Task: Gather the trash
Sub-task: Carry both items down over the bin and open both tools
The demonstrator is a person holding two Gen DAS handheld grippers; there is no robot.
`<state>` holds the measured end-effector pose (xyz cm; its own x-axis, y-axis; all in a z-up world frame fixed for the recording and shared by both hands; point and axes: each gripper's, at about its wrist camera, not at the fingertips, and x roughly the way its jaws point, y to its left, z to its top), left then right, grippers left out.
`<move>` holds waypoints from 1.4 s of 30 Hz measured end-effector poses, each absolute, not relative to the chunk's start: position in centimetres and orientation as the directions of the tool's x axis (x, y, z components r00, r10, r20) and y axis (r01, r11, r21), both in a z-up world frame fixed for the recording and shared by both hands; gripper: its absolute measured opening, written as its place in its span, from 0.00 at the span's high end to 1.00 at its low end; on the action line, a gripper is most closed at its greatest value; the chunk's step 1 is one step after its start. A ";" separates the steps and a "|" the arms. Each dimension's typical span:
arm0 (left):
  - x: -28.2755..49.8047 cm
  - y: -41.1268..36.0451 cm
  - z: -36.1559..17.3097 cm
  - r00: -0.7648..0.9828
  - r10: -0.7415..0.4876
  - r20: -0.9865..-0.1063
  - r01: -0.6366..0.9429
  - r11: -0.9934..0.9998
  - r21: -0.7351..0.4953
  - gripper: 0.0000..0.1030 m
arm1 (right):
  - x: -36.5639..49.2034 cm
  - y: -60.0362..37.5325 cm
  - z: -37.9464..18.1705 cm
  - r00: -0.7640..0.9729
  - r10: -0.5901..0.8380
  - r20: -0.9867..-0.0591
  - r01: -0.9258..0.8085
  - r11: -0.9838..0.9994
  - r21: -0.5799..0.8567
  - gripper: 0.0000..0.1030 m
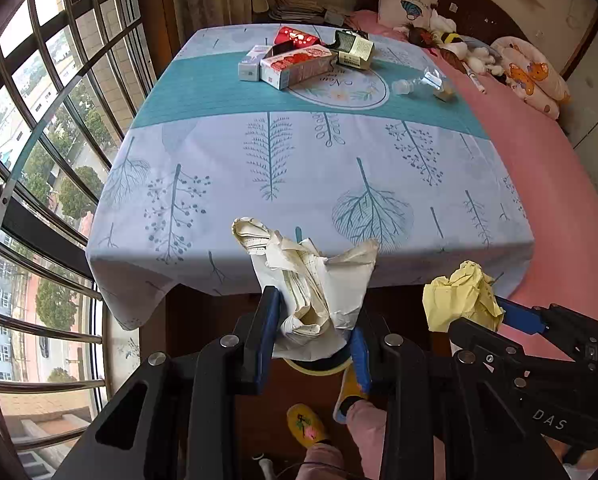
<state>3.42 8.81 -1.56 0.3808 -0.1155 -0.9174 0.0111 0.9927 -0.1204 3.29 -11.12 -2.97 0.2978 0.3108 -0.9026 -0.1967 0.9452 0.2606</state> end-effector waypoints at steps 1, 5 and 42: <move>3.3 8.6 -2.5 0.365 -0.117 -0.924 0.008 0.992 -0.123 0.69 | 3.1 -11.3 -3.9 0.286 0.304 -0.909 -0.185 0.948 0.258 0.51; 2.6 7.6 -6.5 0.317 -0.123 -0.940 0.006 0.992 -0.128 0.68 | 2.6 -12.4 -8.5 0.239 0.296 -0.925 -0.123 0.954 0.273 0.51; 7.6 4.0 -37.4 0.252 -0.050 -0.966 -0.053 0.997 -0.065 0.13 | 7.1 -13.9 -40.2 0.142 0.279 -0.950 -0.012 0.960 0.280 0.32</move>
<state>7.57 4.03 -37.37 0.2524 -0.0495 -0.9663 -0.0525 0.9965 -0.0648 7.10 -13.85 -40.25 0.1422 0.2789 -0.9497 -0.0124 0.9599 0.2800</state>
